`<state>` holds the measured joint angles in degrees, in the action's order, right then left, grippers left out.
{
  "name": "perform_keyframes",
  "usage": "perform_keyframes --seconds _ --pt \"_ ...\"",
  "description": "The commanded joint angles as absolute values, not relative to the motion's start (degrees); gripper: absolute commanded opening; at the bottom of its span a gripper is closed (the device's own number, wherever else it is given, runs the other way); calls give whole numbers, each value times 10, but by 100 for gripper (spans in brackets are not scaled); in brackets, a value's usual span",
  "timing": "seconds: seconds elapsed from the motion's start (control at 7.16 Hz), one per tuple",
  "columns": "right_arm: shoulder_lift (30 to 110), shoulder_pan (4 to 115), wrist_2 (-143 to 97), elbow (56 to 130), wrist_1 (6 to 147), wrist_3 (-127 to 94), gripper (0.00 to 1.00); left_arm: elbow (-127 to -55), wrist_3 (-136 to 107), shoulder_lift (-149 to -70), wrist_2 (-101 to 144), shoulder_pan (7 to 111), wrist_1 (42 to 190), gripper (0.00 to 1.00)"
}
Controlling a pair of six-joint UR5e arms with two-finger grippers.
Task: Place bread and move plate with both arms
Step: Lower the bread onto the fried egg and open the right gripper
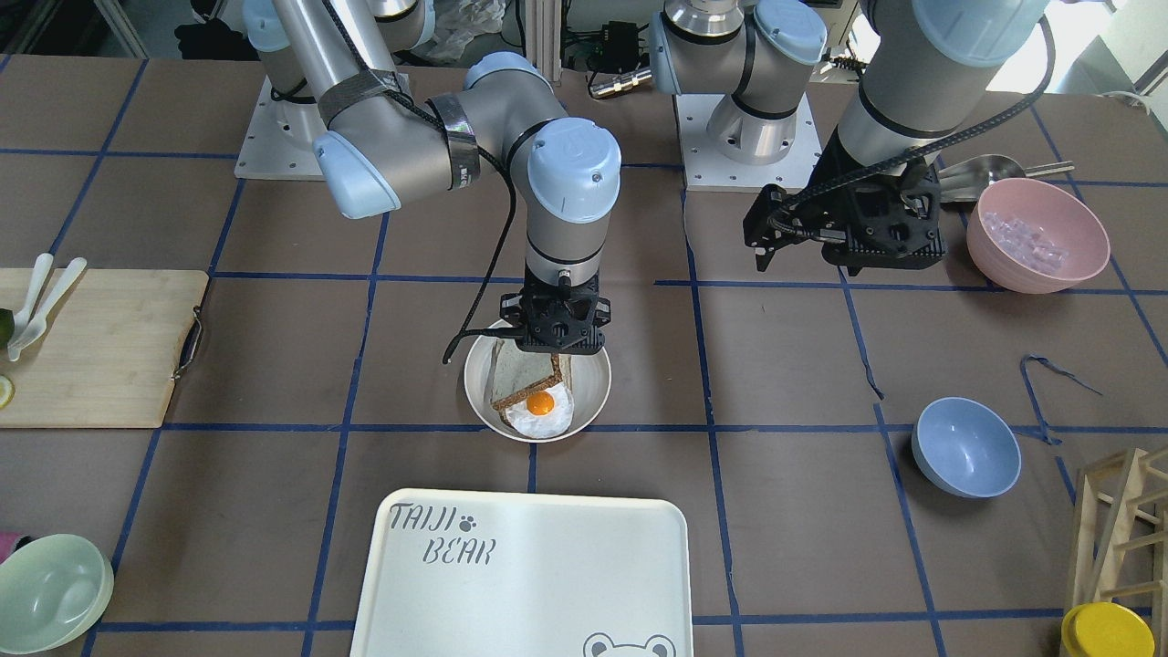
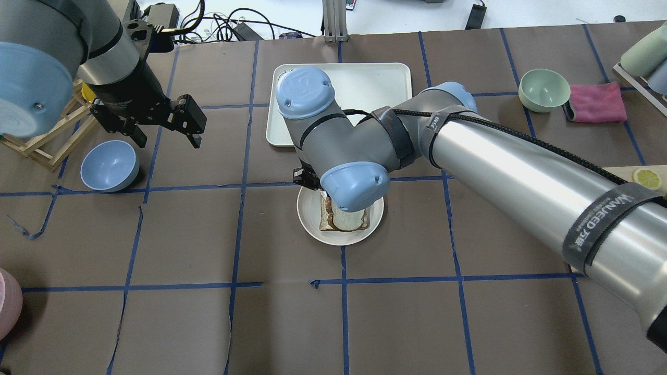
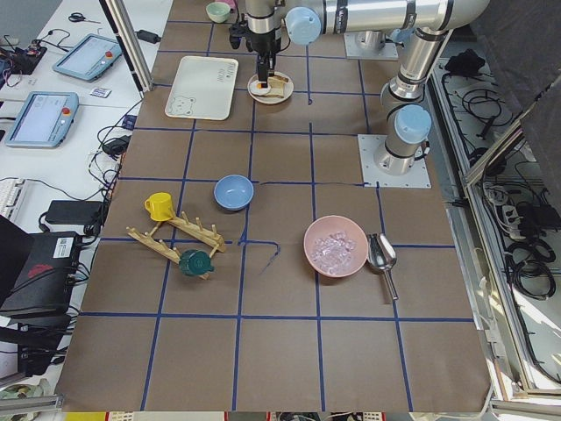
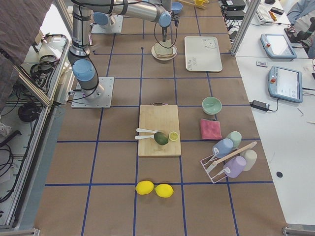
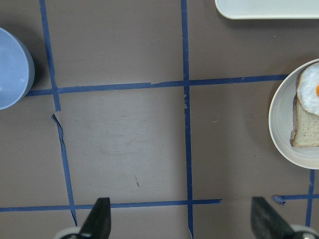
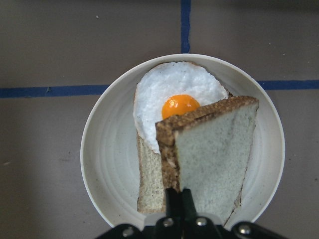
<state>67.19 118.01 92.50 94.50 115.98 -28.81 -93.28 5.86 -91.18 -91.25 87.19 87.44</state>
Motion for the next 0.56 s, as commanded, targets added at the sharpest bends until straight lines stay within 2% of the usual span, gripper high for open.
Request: perform_keyframes --seconds 0.0,0.14,0.28,0.42 --pt "672 1179 922 958 1162 -287 33 -935 59 -912 -912 872 859 100" --pt "671 1179 922 961 1174 -287 52 -935 58 -911 -914 872 860 100" --pt "673 1175 922 959 1200 -287 80 -935 58 -911 -914 872 860 100" --pt "679 1160 918 940 1210 -293 100 -937 57 -918 -912 872 859 100"
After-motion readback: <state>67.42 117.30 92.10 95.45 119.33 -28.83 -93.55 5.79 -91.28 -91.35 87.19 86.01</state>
